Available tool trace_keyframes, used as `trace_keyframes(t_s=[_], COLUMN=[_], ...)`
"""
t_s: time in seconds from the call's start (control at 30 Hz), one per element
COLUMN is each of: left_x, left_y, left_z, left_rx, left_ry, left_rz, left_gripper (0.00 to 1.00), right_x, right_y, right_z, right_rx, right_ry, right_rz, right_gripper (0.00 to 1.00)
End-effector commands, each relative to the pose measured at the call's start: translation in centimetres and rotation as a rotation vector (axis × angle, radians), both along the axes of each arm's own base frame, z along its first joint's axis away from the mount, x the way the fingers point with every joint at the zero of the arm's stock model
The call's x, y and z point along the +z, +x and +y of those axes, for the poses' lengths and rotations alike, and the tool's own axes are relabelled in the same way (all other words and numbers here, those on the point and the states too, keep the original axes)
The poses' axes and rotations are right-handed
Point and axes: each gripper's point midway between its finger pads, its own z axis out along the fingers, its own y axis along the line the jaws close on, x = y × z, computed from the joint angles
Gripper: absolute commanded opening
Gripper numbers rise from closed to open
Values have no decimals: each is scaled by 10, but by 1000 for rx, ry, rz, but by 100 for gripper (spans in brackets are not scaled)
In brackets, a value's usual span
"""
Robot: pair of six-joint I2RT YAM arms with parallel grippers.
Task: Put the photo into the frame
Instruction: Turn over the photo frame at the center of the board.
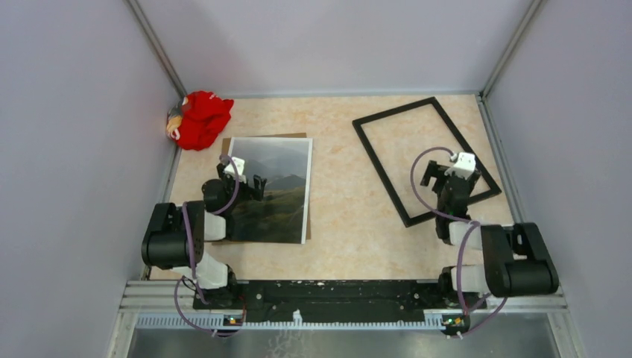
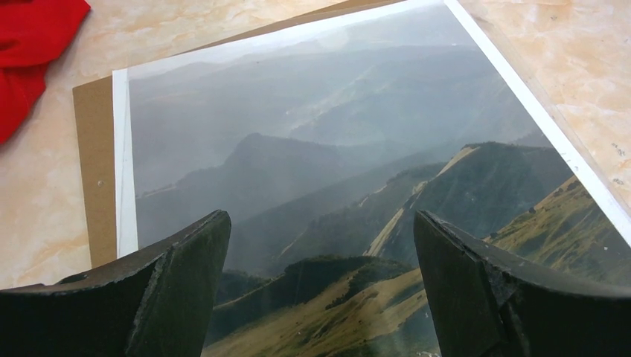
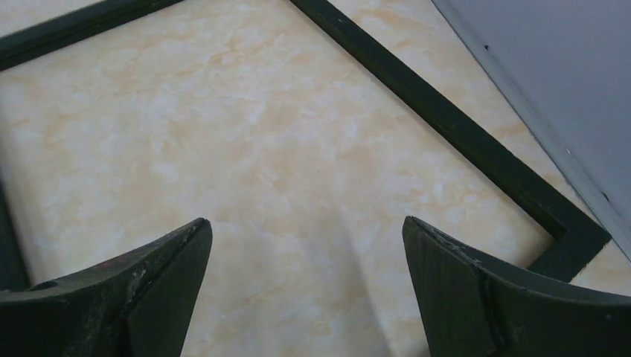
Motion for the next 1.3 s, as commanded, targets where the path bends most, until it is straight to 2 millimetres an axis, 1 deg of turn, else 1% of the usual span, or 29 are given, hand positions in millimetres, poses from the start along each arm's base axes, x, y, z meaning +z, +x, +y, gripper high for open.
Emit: trace_keyframes(t_s=[0.0,0.03,0.07,0.1,0.13,0.17,0.2,0.23,0.27,0.3,0.33,0.37,0.4,0.43,0.47,0.53,0.6,0.7,0.77,0.9,0.97,1.0,1.1,1.17,1.2,1.27], left_x=[49,53,57,64,67,65,69,71,75,77,80,80,81,82,82,85,87,92,93,91,89,88,86,83,83,79], left_y=[24,29,33,39,42,42,45,47,51,52,56,56,56,57,57,60,59,58,60,58,57,56,52,51,50,49], left_z=[4,7,10,12,12,11,9,8,7,6,6,6,6,5,5,7,7,6,3,-9,-11,-11,-11,-7,-6,-3], left_rx=[15,33,50,60,57,44,28,18,10,4,3,0,-6,-14,-19,-23,-36,-46,-64,-139,-145,-146,-148,-136,-134,-127], left_ry=[0,-4,-3,-4,1,6,7,7,4,3,2,1,3,8,14,29,34,22,13,-20,-33,-38,-26,-8,2,15], left_rz=[-62,-15,29,57,93,156,194,232,260,295,317,358,387,408,425,449,477,509,530,578,589,593,593,596,598,600], left_gripper=[99,99,99,99,99,99,99,99,99,99,99,99,99,99,99,99,99,99,99,98,98,98,99,98,98,98], right_x=[59,65,83,92,103,116,127,135,137,143,150,153,151,143,129,95,84,67,57,25,15,12,1,-9,-17,-25], right_y=[23,23,26,27,27,27,27,26,23,22,21,20,21,25,29,37,42,48,55,60,61,61,64,68,69,73], right_z=[21,22,26,37,49,60,72,81,91,101,112,121,128,131,136,137,148,163,170,176,180,186,197,200,202,204], right_rx=[65,55,68,120,185,242,283,300,313,362,428,483,515,503,465,358,353,393,400,371,360,374,410,415,415,414], right_ry=[47,75,106,130,148,185,260,348,463,522,542,553,561,548,494,331,270,283,255,67,-2,-23,-20,-22,-27,-30], right_rz=[51,93,97,106,108,89,50,21,23,17,9,2,11,57,147,335,385,441,468,573,591,592,605,627,651,673], right_gripper=[99,99,99,99,99,99,99,99,99,99,99,99,99,99,99,99,99,99,99,99,99,98,90,82,77,71])
